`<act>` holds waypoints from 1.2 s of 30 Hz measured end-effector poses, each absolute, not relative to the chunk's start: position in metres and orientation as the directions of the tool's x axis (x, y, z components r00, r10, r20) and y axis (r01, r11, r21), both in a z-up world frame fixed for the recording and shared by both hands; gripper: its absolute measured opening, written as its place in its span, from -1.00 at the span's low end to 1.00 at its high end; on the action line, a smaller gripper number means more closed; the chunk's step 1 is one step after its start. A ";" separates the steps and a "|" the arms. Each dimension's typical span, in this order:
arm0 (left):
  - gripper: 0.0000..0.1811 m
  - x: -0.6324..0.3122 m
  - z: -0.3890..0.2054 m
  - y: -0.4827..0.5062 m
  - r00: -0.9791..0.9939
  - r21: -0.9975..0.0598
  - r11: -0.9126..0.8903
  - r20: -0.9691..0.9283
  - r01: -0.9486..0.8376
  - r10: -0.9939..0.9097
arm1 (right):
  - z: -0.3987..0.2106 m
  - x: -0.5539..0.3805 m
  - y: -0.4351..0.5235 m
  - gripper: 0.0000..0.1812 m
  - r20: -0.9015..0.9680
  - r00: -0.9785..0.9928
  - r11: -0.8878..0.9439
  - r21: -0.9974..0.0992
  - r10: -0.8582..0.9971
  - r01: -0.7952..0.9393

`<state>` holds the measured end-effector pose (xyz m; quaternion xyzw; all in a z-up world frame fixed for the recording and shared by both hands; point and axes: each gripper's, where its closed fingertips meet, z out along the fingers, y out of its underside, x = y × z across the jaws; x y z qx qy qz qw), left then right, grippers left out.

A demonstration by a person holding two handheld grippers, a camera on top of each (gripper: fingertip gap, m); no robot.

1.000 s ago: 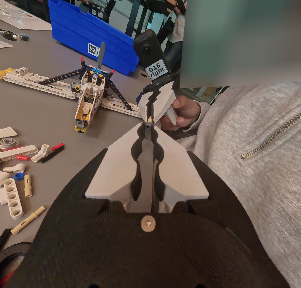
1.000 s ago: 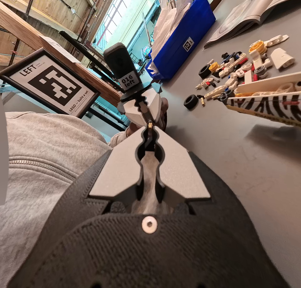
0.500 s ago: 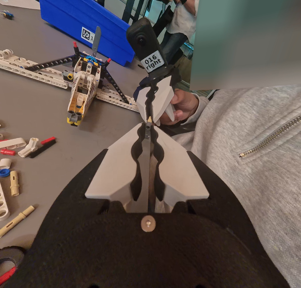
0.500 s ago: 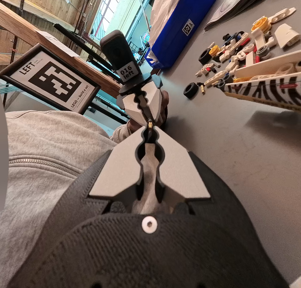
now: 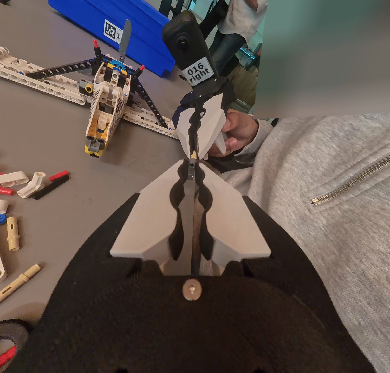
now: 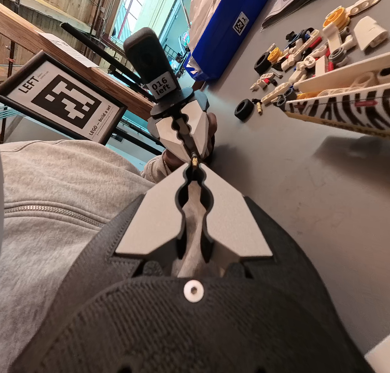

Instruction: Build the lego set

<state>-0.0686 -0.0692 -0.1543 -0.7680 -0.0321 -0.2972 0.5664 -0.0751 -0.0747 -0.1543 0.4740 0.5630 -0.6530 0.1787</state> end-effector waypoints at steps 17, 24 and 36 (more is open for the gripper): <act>-0.97 -0.070 -0.150 -0.071 0.791 -0.837 -0.342 0.529 0.427 -0.307 | -0.151 -0.077 -0.079 -1.00 -0.849 -0.476 -0.351 -0.529 0.230 0.773; -0.97 -0.070 -0.144 -0.071 0.783 -0.840 -0.300 0.536 0.453 -0.317 | -0.145 -0.079 -0.082 -0.99 -0.850 -0.482 -0.364 -0.527 0.214 0.768; -0.96 -0.107 -0.141 -0.070 0.778 -0.803 -0.193 0.595 0.565 -0.199 | -0.121 -0.102 -0.030 -0.80 -0.575 -0.568 -0.355 -0.815 0.589 0.458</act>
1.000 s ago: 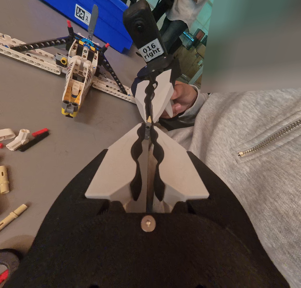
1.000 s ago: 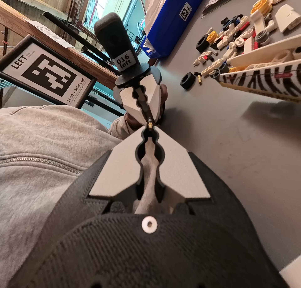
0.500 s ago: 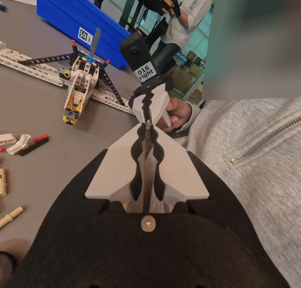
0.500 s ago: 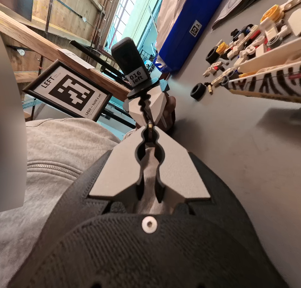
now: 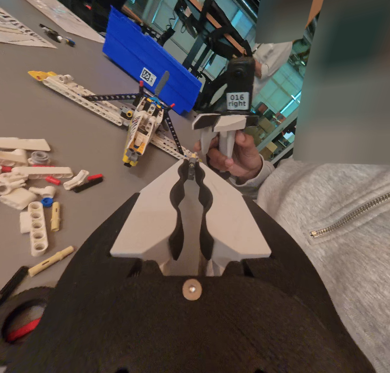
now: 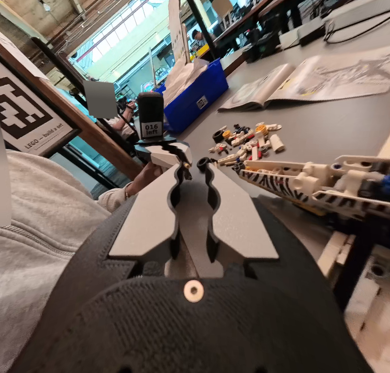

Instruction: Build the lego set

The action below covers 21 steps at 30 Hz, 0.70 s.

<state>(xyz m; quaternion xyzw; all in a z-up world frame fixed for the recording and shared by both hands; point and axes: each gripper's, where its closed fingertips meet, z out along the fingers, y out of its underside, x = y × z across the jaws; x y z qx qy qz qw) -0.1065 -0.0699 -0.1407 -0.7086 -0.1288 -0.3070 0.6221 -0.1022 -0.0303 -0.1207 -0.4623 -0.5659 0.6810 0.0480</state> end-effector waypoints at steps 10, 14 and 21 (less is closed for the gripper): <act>-0.96 -0.135 -0.133 -0.077 0.680 -0.699 -0.054 0.708 0.713 -0.190 | -0.134 -0.109 -0.067 -0.73 -0.441 -0.593 -0.256 -0.892 0.673 0.373; -0.96 -0.144 -0.121 -0.084 0.742 -0.746 0.059 0.645 0.663 -0.183 | -0.137 -0.111 -0.078 -0.77 -0.229 -0.599 -0.077 -0.960 0.767 0.268; -0.96 -0.162 -0.102 -0.093 0.876 -0.844 0.243 0.478 0.478 -0.063 | -0.129 -0.122 -0.091 -0.94 -0.089 -0.576 -0.005 -0.989 0.813 0.146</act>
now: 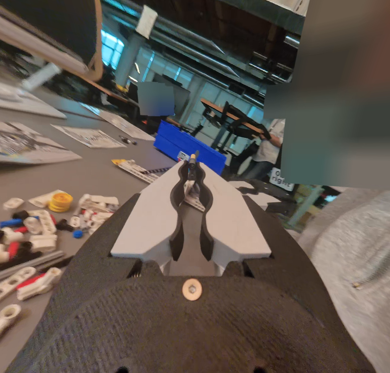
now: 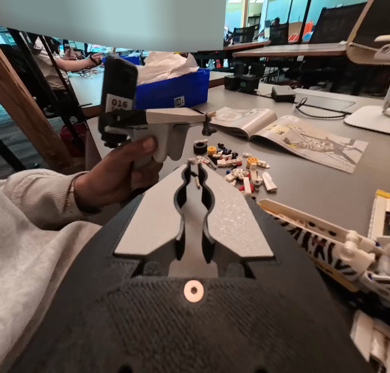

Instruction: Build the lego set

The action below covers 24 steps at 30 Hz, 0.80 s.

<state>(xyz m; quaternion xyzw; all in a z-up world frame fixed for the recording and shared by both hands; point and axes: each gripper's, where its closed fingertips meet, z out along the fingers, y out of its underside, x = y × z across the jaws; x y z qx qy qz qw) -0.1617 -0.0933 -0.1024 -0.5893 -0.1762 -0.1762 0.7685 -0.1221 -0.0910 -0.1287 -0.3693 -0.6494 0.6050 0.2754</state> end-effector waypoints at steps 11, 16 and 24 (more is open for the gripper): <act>-0.97 -0.155 -0.101 -0.095 0.902 -0.872 0.235 0.426 0.429 -0.064 | -0.105 -0.147 -0.093 -1.00 -0.076 -0.609 -0.105 -0.994 0.789 -0.011; -0.97 -0.160 -0.102 -0.096 0.887 -0.854 0.244 0.458 0.459 -0.064 | -0.095 -0.142 -0.085 -1.00 -0.135 -0.636 -0.201 -0.979 0.760 -0.033; -0.96 -0.161 -0.107 -0.087 0.894 -0.873 0.200 0.448 0.445 -0.031 | -0.089 -0.143 -0.073 -1.00 -0.247 -0.652 -0.330 -0.944 0.717 -0.006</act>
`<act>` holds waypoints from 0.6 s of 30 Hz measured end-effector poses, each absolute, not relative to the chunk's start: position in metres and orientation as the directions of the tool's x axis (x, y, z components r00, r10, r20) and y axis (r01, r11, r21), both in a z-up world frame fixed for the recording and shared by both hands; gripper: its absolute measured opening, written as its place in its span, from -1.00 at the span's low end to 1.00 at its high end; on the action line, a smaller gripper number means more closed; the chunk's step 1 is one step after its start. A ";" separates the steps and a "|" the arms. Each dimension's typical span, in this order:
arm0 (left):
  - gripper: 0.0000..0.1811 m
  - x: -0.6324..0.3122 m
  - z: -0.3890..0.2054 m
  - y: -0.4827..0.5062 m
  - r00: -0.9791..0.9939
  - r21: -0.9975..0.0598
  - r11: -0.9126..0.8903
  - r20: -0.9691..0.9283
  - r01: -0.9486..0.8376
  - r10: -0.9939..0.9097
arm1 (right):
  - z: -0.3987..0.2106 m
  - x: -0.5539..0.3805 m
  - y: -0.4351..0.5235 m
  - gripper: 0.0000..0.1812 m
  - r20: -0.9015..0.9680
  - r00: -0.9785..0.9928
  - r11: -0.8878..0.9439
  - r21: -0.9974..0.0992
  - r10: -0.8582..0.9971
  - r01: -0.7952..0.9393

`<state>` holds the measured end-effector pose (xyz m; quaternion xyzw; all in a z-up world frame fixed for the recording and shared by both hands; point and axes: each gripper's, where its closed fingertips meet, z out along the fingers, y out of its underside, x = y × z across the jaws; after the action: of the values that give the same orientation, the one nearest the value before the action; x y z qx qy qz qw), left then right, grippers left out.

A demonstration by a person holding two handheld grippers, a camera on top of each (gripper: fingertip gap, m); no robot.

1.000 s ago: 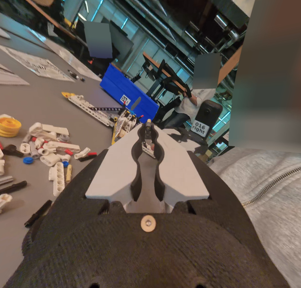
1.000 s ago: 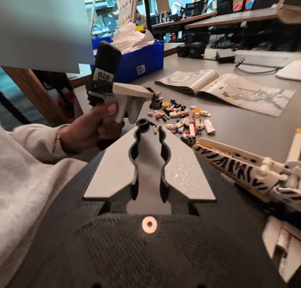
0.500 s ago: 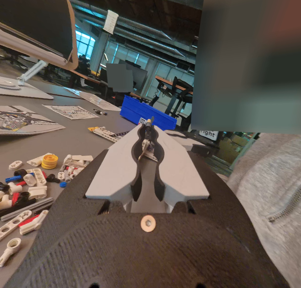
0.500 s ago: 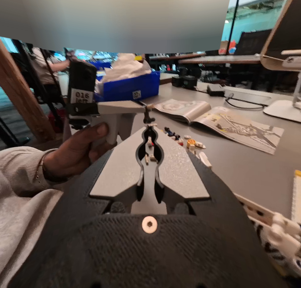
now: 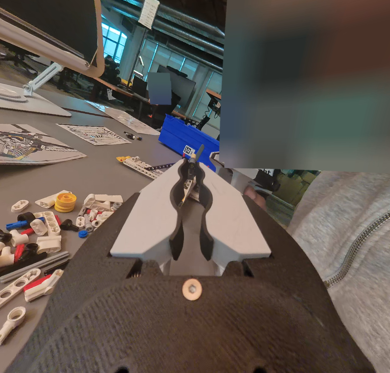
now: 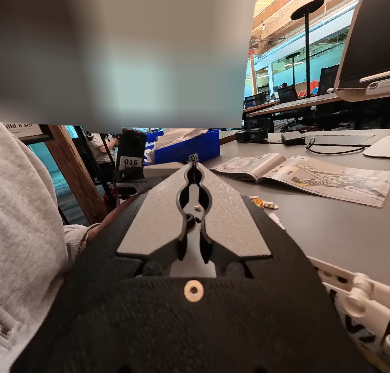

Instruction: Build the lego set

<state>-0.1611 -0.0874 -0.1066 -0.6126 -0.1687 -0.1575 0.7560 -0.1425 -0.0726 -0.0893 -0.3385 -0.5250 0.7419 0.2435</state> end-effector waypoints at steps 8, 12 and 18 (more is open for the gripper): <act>-0.97 -0.163 -0.106 -0.090 0.864 -0.838 0.212 0.498 0.503 -0.077 | -0.089 -0.140 -0.079 -1.00 -0.222 -0.661 -0.308 -0.951 0.717 -0.014; -0.97 -0.163 -0.106 -0.091 0.859 -0.832 0.219 0.505 0.510 -0.082 | -0.090 -0.138 -0.081 -1.00 -0.196 -0.662 -0.286 -0.958 0.723 -0.029; -0.97 -0.162 -0.106 -0.091 0.851 -0.823 0.217 0.517 0.524 -0.094 | -0.089 -0.137 -0.081 -0.98 -0.192 -0.662 -0.290 -0.956 0.724 -0.039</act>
<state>-0.1623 -0.0907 -0.1057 -0.5914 -0.1818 -0.2040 0.7587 -0.1373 -0.0810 -0.0886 -0.3192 -0.5369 0.7368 0.2589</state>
